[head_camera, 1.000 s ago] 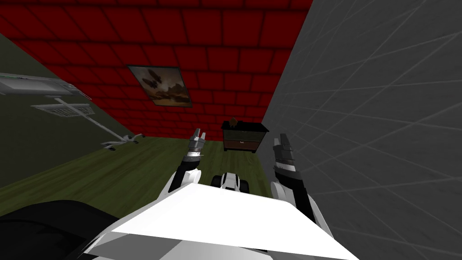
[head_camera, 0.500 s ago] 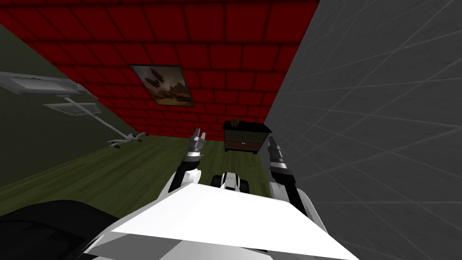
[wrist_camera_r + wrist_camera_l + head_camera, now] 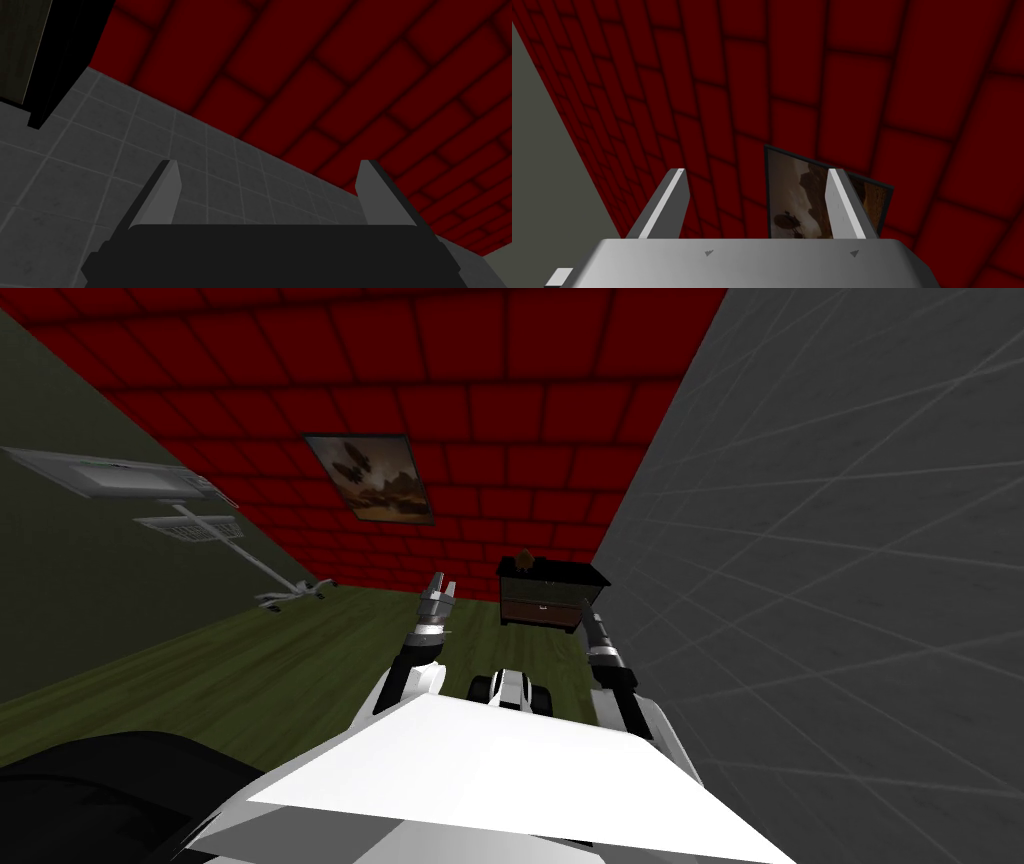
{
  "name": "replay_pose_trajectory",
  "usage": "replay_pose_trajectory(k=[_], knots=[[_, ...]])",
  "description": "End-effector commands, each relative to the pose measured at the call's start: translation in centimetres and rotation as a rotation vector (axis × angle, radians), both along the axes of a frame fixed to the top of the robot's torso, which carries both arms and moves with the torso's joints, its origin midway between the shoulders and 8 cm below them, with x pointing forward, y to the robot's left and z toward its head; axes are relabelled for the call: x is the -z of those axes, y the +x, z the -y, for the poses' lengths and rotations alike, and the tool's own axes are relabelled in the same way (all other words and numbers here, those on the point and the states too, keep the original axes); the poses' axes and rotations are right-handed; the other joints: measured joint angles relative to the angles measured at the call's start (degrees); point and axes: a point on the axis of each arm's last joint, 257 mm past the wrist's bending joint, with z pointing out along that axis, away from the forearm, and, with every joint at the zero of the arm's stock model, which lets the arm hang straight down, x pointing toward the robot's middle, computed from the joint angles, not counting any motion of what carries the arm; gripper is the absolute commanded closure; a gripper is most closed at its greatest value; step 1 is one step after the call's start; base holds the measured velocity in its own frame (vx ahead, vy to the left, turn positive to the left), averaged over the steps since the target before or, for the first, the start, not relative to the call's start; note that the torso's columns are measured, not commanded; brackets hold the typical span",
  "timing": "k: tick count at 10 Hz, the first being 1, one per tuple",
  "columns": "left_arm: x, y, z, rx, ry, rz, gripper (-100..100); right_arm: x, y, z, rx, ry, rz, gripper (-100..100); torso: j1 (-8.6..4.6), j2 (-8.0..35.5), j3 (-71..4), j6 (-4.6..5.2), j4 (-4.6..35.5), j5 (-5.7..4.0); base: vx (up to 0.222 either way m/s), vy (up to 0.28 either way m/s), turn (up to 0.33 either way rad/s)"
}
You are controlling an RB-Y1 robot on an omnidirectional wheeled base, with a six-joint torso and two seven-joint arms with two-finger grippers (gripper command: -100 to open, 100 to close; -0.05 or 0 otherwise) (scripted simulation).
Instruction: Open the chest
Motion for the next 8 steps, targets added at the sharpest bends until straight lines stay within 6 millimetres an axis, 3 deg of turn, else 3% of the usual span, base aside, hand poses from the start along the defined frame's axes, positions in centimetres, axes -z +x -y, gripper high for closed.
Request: replay_pose_trajectory(k=[1, 2, 3, 4, 5, 7, 8], knots=[[0.0, 0.0, 0.0, 0.0, 0.0, 0.0, 0, 3.8, 0.5, 0.7, 0.036, -0.064, -0.105, -100, -0.01, -0.03, -0.01, -0.03, 0.0, -0.01, 0.048, 0.008, 0.044], [0.0, 0.0, 0.0, 0.0, 0.0, 0.0, 0, 3.8, 0.5, 0.7, 0.037, -0.068, -0.105, -100, -0.02, -0.01, -0.01, 0.01, 0.0, 0.0, 0.022, 0.001, -0.013], [0.0, 0.0, 0.0, 0.0, 0.0, 0.0, 0, 6.6, 0.8, 1.0, 0.056, -0.098, -0.178, -100, -0.03, 0.05, 0.03, 0.0, 0.02, -0.01, 0.037, 0.01, 0.094], [0.0, 0.0, 0.0, 0.0, 0.0, 0.0, 0, 6.9, 0.8, 1.2, 0.068, -0.124, -0.191, -100, 0.01, -0.04, -0.01, -0.04, 0.0, -0.01, 0.05, 0.006, 0.062], [0.0, 0.0, 0.0, 0.0, 0.0, 0.0, 0, 9.4, 1.0, 1.4, 0.078, -0.152, -0.251, -100, -0.02, -0.08, -0.05, 0.0, -0.02, 0.0, 0.06, 0.01, 0.092], [0.0, 0.0, 0.0, 0.0, 0.0, 0.0, 0, 10.0, 0.9, 2.0, 0.103, -0.184, -0.278, -100, -0.05, -0.07, -0.05, 0.0, -0.02, -0.01, 0.043, -0.004, 0.02], [0.0, 0.0, 0.0, 0.0, 0.0, 0.0, 0, 12.5, 0.9, 2.2, 0.116, -0.223, -0.34, -100, -0.05, 0.03, 0.01, 0.0, 0.01, -0.01, 0.057, -0.004, 0.105]])
